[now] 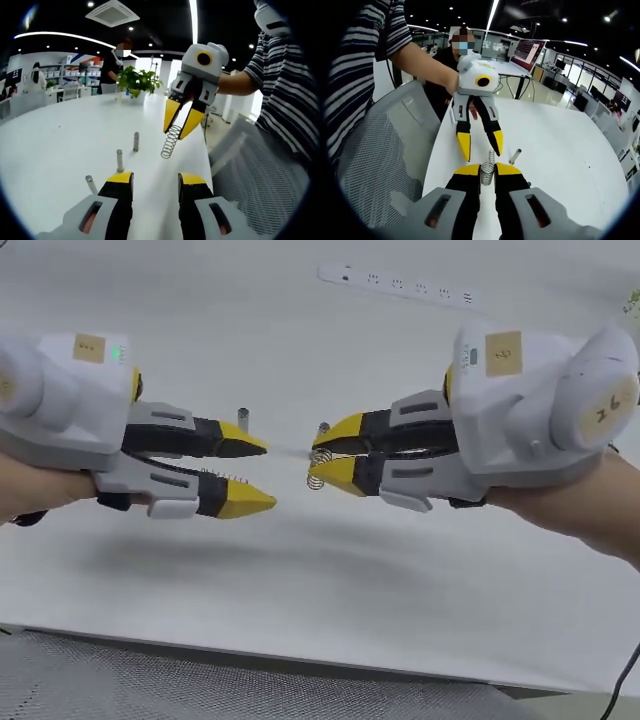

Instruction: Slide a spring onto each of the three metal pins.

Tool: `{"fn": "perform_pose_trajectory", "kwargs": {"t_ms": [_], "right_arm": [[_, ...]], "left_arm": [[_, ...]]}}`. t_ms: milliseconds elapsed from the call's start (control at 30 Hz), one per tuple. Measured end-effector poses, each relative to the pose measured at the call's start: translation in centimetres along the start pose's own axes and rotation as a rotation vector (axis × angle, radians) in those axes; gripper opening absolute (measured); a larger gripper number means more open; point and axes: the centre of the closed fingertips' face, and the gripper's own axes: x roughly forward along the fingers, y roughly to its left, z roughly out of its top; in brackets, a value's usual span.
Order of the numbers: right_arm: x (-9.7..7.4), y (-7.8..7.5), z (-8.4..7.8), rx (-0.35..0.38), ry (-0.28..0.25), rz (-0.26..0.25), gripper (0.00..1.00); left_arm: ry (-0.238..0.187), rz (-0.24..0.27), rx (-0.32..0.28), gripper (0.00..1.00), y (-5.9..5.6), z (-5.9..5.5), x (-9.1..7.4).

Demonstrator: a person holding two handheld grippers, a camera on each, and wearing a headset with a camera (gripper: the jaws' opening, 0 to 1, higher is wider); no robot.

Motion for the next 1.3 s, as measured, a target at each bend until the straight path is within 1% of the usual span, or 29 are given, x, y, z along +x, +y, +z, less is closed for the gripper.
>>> {"fn": "perform_pose_trajectory", "kwargs": {"t_ms": [67, 133, 200, 300, 367, 600, 767, 867, 967, 1300], "right_arm": [[0.0, -0.1, -0.1, -0.001, 0.004, -0.003, 0.07], [-0.1, -0.2, -0.3, 0.0, 0.007, -0.007, 0.07], [-0.1, -0.3, -0.4, 0.002, 0.008, -0.01, 0.07], [-0.1, -0.4, -0.6, 0.003, 0.011, -0.015, 0.07], [0.0, -0.4, -0.6, 0.002, 0.011, -0.018, 0.07], [0.1, -0.7, -0.8, 0.01, 0.01, -0.03, 0.07], [0.1, -0.8, -1.1, 0.016, 0.016, -0.035, 0.07], [0.2, -0.8, -1.2, 0.018, 0.017, -0.039, 0.07], [0.2, -0.9, -1.1, 0.017, 0.016, -0.046, 0.07], [0.3, -1.3, -1.3, 0.025, 0.017, -0.062, 0.07]], "left_arm": [[0.007, 0.005, -0.013, 0.32, 0.2, -0.2, -0.5], [0.007, 0.014, -0.008, 0.35, 0.3, -0.3, -1.0], [0.005, 0.025, -0.023, 0.36, 0.6, -0.5, -1.6], [0.002, 0.053, -0.029, 0.38, 1.2, -0.7, -2.4], [-0.005, 0.063, -0.036, 0.41, 1.4, -0.6, -2.8], [-0.01, 0.102, -0.043, 0.51, 1.9, -0.9, -3.9], [-0.016, 0.129, -0.046, 0.55, 2.2, -0.9, -4.5], [-0.011, 0.137, -0.045, 0.59, 2.2, -1.1, -4.6], [-0.014, 0.148, -0.061, 0.62, 2.3, -1.3, -4.8], [-0.028, 0.188, -0.074, 0.83, 2.6, -1.6, -5.6]]}}
